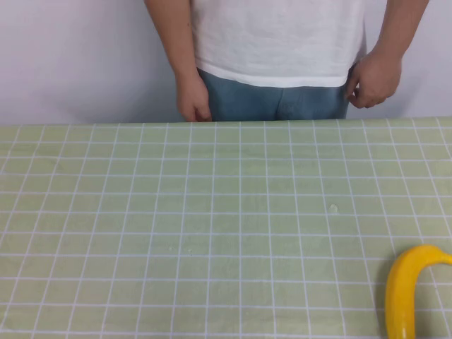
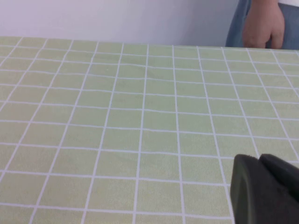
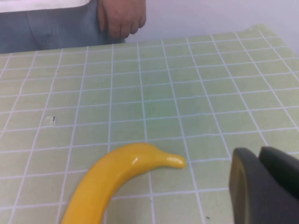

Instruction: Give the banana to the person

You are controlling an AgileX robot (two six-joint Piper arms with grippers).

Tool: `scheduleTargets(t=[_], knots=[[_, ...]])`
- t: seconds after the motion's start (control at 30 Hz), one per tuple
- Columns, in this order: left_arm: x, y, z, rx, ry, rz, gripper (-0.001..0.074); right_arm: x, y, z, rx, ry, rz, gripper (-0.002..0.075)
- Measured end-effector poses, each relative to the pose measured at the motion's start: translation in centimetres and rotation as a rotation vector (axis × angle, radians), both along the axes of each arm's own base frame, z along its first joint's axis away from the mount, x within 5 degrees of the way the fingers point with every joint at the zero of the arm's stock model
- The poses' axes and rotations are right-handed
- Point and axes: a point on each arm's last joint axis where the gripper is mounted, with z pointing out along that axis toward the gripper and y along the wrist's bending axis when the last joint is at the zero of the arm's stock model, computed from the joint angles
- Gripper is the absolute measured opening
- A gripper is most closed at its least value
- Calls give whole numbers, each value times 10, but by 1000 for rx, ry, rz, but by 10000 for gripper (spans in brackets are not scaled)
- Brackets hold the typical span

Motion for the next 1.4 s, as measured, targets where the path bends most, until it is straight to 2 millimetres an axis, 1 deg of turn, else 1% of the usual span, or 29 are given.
scheduleTargets(t=[0.87,1.0,1.17,1.23,1.37,1.4], knots=[[0,0,0,0,0,0,-4,0,0,2,1,-17,3,-7],[0,0,0,0,0,0,-4,2,2,11,-3,-125,20,-7],[0,0,0,0,0,0,-4,0,6,37,-7,-413,65,-7],[0,0,0,0,0,0,-4,-1,7,42,-8,-468,74,-7],[0,0,0,0,0,0,-4,-2,7,44,-10,-485,77,-7],[0,0,0,0,0,0,-4,-3,7,47,0,-512,79,-7]])
